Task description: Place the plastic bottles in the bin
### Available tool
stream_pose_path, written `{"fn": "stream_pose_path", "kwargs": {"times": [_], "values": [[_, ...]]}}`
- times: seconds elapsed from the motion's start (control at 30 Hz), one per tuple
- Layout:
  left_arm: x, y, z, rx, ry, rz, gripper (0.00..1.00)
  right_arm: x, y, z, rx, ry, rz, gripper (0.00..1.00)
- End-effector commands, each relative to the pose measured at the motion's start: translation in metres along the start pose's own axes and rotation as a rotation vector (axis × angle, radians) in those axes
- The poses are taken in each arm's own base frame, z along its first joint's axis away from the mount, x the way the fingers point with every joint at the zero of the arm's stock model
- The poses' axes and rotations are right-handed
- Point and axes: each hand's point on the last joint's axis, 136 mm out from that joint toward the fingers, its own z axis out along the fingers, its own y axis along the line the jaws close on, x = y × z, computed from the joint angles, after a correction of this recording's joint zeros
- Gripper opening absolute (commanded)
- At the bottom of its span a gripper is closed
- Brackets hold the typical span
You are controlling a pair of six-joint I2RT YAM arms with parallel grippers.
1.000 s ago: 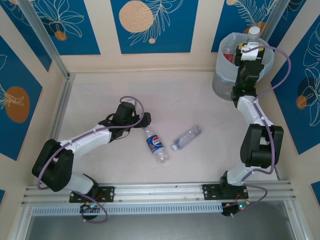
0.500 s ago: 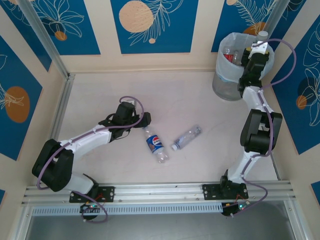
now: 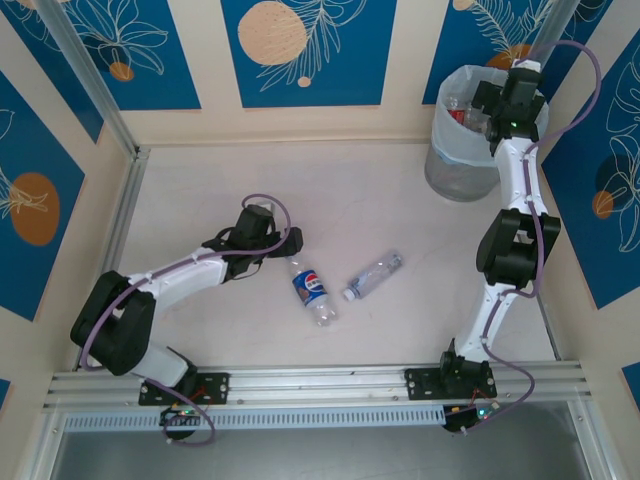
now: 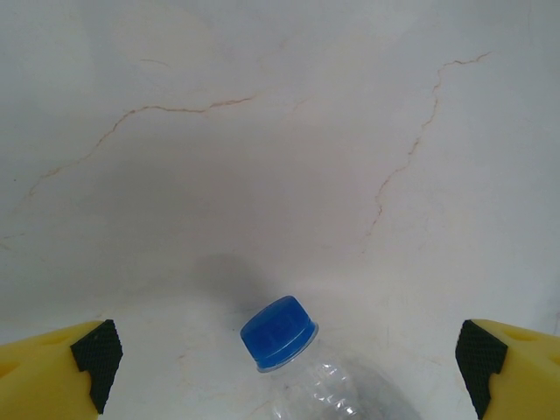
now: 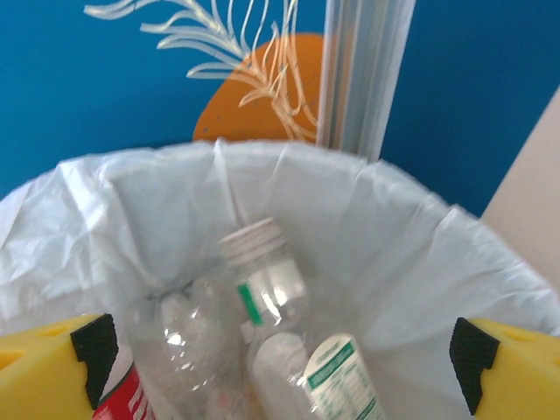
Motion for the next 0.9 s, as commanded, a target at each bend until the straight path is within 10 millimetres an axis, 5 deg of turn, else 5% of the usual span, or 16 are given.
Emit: {"fn": "stream_pose_path", "kwargs": {"times": [0.0,0.2,0.6,0.87], "values": [[-0.004,-0.008,0.0,0.017,-0.002,-0.007,0.99,-0.009,0.015,-0.014,-0.076,0.018,0.048,1.0],[-0.002,-0.009,0.0,0.025,0.001,0.0,0.99,-0.011,0.021,-0.026,-0.108,0.005,0.031,1.0],[-0.005,-0.014,-0.003,0.053,-0.009,0.002,0.99,-0.046,0.03,-0.084,-0.197,-0.1,0.092,1.0],[-0.003,-0.01,-0.012,0.053,-0.025,0.01,0.99,-0.033,0.025,-0.118,-0.188,-0.081,0.136,1.0]]}}
